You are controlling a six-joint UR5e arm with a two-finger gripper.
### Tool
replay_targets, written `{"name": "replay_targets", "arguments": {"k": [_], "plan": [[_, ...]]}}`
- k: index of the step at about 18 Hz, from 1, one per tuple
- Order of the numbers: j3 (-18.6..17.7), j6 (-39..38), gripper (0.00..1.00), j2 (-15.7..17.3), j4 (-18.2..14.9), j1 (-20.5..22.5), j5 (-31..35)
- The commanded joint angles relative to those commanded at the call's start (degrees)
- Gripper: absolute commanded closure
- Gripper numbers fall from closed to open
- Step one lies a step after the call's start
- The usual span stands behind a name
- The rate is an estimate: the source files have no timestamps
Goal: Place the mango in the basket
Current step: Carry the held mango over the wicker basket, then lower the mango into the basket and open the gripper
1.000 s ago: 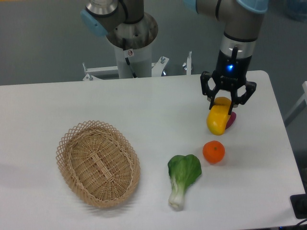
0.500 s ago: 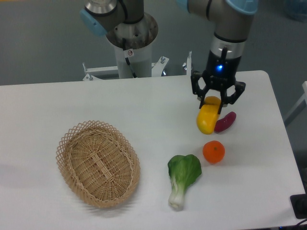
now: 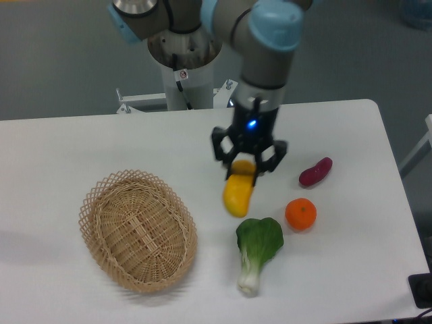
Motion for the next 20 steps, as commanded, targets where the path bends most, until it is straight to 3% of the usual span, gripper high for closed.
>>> {"name": "replay_targets", "arguments": {"k": [4, 9, 15, 20], "plan": [[1.6, -6.8, 0.62, -6.1, 3.1, -7.7, 8.8], [3.2, -10.3, 0.61, -9.8, 3.9, -12.4, 9.1], [3.1, -10.0, 0.61, -12.5, 4.0, -15.4, 9.2], [2.1, -9.5, 0.6, -12.7, 4.0, -16.4, 9.2]]}}
